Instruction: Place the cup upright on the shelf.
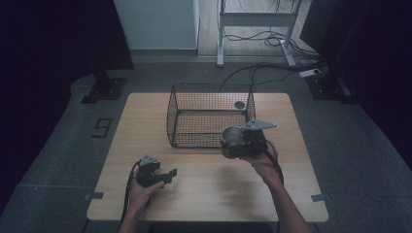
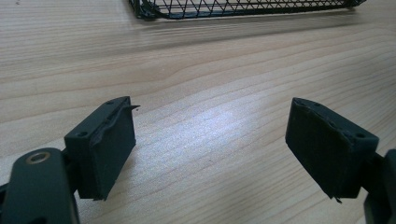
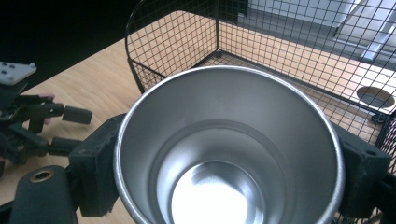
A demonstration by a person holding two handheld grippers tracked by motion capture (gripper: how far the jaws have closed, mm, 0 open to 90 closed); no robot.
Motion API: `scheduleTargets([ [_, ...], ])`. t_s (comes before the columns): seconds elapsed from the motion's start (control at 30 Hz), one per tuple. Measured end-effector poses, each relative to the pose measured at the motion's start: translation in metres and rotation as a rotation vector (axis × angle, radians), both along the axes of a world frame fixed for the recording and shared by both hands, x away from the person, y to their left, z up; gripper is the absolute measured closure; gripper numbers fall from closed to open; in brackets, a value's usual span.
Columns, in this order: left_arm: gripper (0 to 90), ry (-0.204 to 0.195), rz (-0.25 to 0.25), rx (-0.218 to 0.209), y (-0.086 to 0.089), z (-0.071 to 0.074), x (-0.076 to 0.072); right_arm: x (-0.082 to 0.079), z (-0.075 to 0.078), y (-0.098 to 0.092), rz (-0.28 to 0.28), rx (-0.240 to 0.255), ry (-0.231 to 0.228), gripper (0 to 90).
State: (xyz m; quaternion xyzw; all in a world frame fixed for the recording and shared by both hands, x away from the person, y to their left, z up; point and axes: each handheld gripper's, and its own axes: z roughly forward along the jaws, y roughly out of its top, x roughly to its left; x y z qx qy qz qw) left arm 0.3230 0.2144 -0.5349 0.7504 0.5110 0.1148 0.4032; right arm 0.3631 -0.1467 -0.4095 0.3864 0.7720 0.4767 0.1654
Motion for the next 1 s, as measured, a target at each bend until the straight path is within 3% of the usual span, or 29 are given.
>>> scheduleTargets([
  [0.53,16.8,0.005,0.000,-0.007,0.001,-0.001,0.000,0.031,0.011,0.016,0.007,-0.013,0.015,14.1],
  [0.7,17.1,0.005,0.000,-0.006,0.002,-0.002,0.000,0.039,0.014,0.017,0.005,0.006,0.018,14.1],
  [1.0,17.1,0.000,0.001,-0.015,0.004,0.000,0.000,0.054,0.017,0.028,0.002,-0.020,0.031,14.1],
])
